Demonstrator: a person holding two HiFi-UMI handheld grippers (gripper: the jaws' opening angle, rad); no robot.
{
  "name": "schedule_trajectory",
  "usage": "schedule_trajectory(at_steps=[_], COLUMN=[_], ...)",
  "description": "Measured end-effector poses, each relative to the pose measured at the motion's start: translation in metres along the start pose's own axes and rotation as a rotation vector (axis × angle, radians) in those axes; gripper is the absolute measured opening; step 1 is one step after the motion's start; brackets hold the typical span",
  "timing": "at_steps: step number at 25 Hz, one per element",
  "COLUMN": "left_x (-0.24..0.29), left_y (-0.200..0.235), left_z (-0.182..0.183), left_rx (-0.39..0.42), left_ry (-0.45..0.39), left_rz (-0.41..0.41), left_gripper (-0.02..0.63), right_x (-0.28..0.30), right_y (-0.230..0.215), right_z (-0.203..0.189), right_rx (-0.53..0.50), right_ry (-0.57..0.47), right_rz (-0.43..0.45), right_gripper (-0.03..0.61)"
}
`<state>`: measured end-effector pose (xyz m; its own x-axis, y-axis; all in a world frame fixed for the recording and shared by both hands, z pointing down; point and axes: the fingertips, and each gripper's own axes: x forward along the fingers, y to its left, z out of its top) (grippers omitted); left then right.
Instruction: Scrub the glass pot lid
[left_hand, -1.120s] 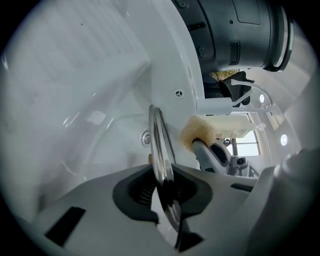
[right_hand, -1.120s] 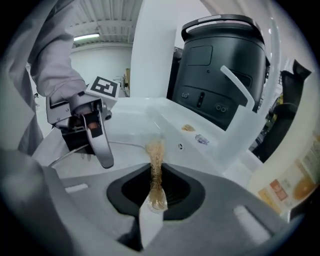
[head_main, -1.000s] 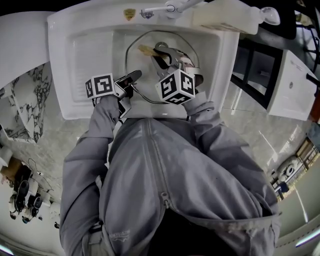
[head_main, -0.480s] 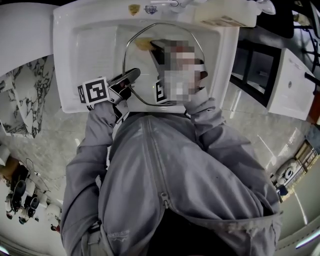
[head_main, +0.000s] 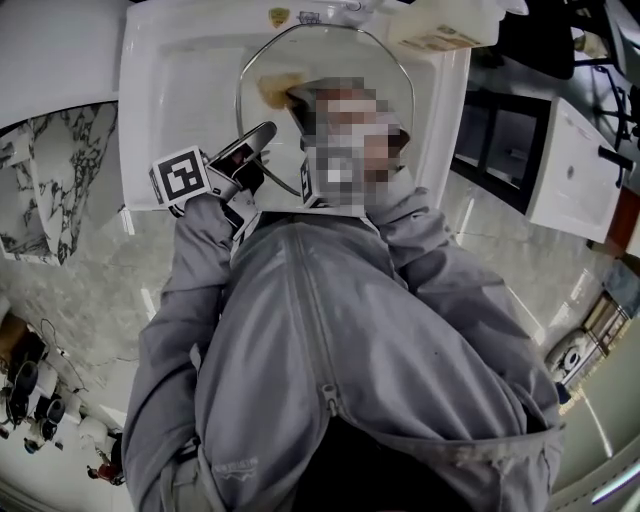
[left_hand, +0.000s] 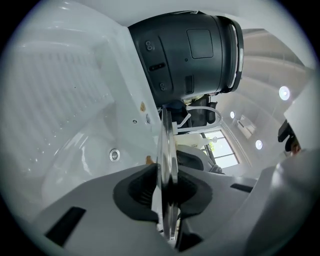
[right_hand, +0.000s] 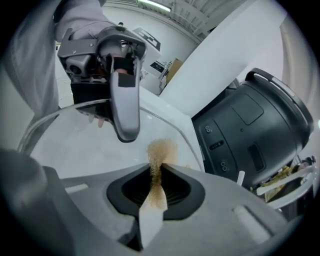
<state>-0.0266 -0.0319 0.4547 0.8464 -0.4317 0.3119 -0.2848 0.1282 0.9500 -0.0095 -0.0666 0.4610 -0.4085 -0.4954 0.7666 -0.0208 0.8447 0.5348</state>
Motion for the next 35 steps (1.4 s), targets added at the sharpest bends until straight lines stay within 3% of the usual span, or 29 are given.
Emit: schedule_trajectory(at_steps=[9, 20, 27, 30, 35], left_x=[-0.021, -0.04, -0.042, -0.045, -0.053], left_y=[0.006, 0.008, 0.008, 0.01, 0.009], left_z=[0.007, 0.021, 0.02, 0.018, 0.017], left_rx=[-0.066, -0.061, -0.053, -0.075, -0.093], left_ry=[-0.112, -0.183, -0.185, -0.19, -0.216], left_rz=[-0.007, -0.024, -0.024, -0.04, -0.067], left_gripper=[0.052, 0.06, 0.061, 0.061, 0.061], right_x=[-0.028, -0.064, -0.093, -0.108, -0.126], right_y=[0.062, 0.105, 0.109, 0.092, 0.044], right_z=[0.014, 0.037, 0.043, 0.048, 0.046], right_rx=[0.0, 0.062, 0.212, 0.282, 0.365], right_ry=[-0.004, -0.043, -0.111, -0.162, -0.212], right_rz=[0.292, 0.594, 0.772, 0.785, 0.65], right_gripper=[0.046, 0.046, 0.046, 0.046, 0.046])
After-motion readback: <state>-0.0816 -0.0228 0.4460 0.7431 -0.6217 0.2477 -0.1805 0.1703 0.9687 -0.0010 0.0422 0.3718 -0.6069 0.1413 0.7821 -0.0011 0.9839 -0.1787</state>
